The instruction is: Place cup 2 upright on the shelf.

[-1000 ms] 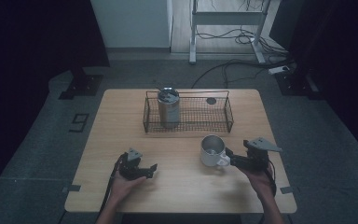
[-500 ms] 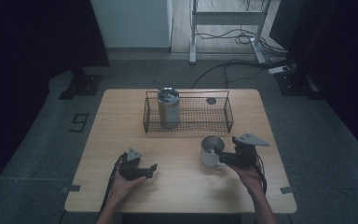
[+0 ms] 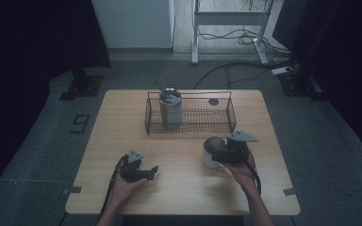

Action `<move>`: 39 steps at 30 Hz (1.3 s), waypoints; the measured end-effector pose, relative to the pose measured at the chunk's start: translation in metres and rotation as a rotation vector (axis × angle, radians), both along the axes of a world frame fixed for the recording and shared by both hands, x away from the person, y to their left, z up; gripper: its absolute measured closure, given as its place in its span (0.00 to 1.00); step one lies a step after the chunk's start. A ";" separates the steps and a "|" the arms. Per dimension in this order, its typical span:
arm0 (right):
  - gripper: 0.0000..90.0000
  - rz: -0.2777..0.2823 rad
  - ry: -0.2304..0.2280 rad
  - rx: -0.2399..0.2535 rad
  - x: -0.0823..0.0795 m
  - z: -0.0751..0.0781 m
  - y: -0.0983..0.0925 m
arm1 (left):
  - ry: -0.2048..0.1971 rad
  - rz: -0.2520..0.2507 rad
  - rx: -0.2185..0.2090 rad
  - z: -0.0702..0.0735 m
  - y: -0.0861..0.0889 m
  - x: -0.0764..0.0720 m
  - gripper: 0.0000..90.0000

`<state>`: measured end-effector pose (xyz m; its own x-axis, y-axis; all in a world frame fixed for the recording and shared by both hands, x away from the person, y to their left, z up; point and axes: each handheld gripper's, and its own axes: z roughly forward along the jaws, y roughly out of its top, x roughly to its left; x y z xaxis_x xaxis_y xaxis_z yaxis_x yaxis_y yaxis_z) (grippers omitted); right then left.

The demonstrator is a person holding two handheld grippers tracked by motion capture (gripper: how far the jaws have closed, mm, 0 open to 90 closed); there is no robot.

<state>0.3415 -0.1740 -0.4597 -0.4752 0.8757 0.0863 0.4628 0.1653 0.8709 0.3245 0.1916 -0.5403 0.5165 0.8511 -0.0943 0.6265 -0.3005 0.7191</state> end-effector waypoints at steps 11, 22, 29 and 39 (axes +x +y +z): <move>0.00 0.008 0.050 -0.023 0.003 -0.007 0.004 | 0.006 -0.005 -0.012 0.000 -0.001 -0.001 0.15; 0.00 -0.024 0.085 -0.073 0.010 -0.020 0.012 | 0.021 -0.007 -0.022 -0.002 -0.002 0.000 0.15; 0.00 -0.028 0.088 -0.112 0.011 -0.025 0.016 | 0.028 0.002 -0.028 -0.003 0.000 0.000 0.16; 0.06 0.012 0.108 -0.105 0.013 -0.027 0.014 | 0.028 0.001 -0.030 -0.003 0.000 0.000 0.16</move>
<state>0.3544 -0.1599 -0.4871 -0.4781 0.8771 0.0459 0.5507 0.2587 0.7936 0.3245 0.1921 -0.5429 0.5121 0.8483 -0.1345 0.6472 -0.2782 0.7098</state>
